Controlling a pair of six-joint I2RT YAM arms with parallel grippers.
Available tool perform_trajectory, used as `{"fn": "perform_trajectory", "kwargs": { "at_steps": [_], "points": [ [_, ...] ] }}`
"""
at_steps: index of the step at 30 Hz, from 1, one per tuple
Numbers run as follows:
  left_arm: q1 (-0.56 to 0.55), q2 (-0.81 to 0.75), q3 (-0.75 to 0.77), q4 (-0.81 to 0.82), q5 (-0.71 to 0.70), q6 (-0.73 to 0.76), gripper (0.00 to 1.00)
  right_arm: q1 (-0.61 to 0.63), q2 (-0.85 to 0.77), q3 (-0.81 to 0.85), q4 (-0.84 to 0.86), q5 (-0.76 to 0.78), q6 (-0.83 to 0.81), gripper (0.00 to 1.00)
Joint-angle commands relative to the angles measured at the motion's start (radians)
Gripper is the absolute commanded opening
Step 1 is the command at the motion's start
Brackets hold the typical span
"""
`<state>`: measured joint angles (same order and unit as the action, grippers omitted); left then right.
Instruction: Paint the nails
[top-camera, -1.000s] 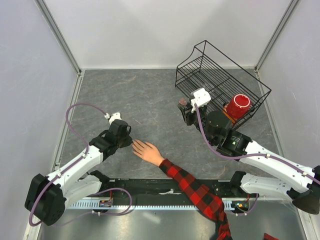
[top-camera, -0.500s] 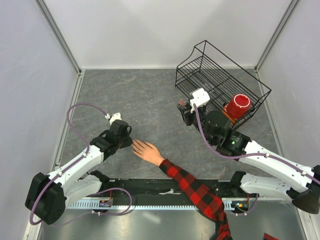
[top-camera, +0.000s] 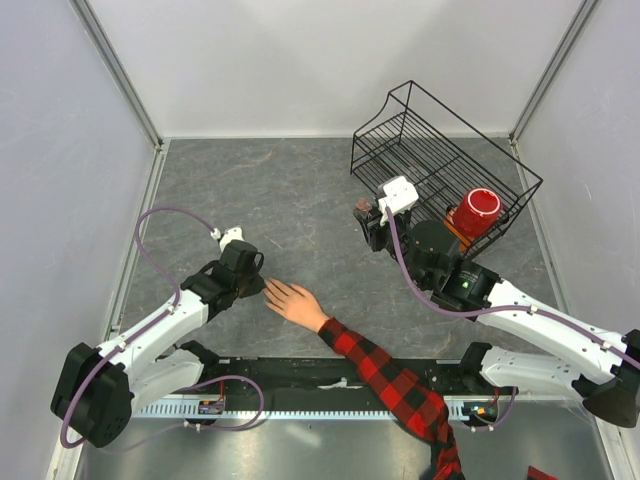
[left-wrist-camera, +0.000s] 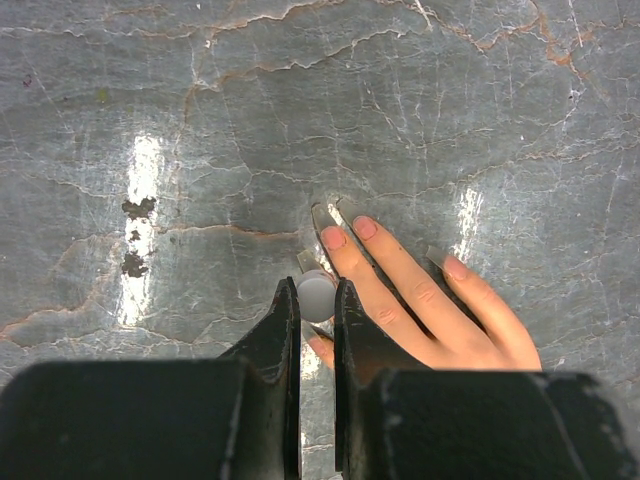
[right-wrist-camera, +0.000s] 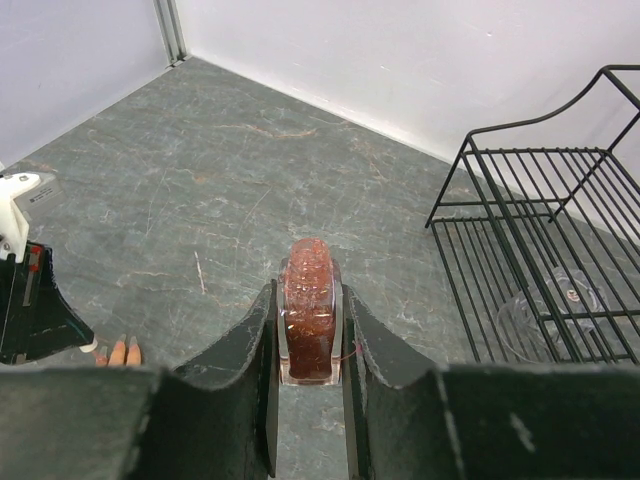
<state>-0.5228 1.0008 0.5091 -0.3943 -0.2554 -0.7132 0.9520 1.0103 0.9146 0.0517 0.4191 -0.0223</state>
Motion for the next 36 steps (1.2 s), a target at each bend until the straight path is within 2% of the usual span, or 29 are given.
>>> {"fn": "perform_trajectory", "kwargs": {
  "at_steps": [1, 36],
  "points": [
    [0.006, -0.004, -0.007, 0.029, -0.03, -0.028, 0.02, -0.004, 0.007, 0.033, 0.031, -0.009, 0.01, 0.0],
    [0.023, 0.019, -0.006, 0.06, -0.053, 0.003, 0.02, -0.015, 0.027, 0.043, 0.025, -0.034, 0.015, 0.0]
  ]
}}
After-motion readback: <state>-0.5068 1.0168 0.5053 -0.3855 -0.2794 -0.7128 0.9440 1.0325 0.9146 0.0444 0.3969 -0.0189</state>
